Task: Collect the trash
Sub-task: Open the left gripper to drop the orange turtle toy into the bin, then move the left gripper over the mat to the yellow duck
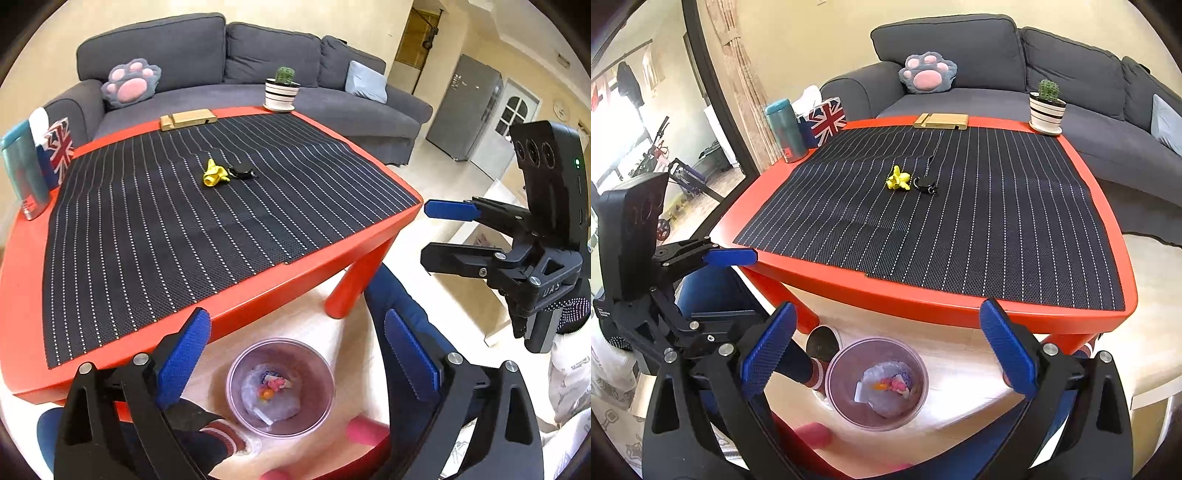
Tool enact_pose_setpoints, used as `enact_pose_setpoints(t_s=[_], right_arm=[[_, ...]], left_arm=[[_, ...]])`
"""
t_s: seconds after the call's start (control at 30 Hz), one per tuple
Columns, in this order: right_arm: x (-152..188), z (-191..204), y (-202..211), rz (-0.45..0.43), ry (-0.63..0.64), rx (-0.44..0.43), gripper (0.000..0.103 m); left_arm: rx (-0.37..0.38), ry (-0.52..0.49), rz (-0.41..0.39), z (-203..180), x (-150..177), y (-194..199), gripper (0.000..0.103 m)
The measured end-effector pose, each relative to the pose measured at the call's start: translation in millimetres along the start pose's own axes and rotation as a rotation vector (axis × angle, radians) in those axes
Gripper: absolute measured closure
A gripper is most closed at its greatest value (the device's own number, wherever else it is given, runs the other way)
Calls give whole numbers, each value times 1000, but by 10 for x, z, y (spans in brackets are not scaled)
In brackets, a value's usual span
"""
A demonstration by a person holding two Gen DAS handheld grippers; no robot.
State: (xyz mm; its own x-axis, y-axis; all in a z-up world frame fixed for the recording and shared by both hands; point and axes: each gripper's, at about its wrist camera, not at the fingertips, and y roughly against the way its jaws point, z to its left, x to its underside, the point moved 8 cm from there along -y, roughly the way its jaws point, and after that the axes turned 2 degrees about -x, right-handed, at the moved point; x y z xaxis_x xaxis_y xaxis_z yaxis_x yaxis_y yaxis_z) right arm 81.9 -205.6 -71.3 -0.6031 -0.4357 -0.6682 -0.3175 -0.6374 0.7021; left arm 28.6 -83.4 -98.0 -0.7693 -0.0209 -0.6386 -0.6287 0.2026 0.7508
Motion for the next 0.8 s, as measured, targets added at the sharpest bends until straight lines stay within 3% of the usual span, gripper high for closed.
enact_pose_setpoints(t_s=[0.5, 0.8], right_arm=[[22, 21, -90, 17, -1, -12, 3], [-139, -42, -114, 10, 6, 0, 3]], left_arm=[[-16, 43, -16, 125, -27, 23, 8], [-33, 73, -38, 300, -217, 36, 8]])
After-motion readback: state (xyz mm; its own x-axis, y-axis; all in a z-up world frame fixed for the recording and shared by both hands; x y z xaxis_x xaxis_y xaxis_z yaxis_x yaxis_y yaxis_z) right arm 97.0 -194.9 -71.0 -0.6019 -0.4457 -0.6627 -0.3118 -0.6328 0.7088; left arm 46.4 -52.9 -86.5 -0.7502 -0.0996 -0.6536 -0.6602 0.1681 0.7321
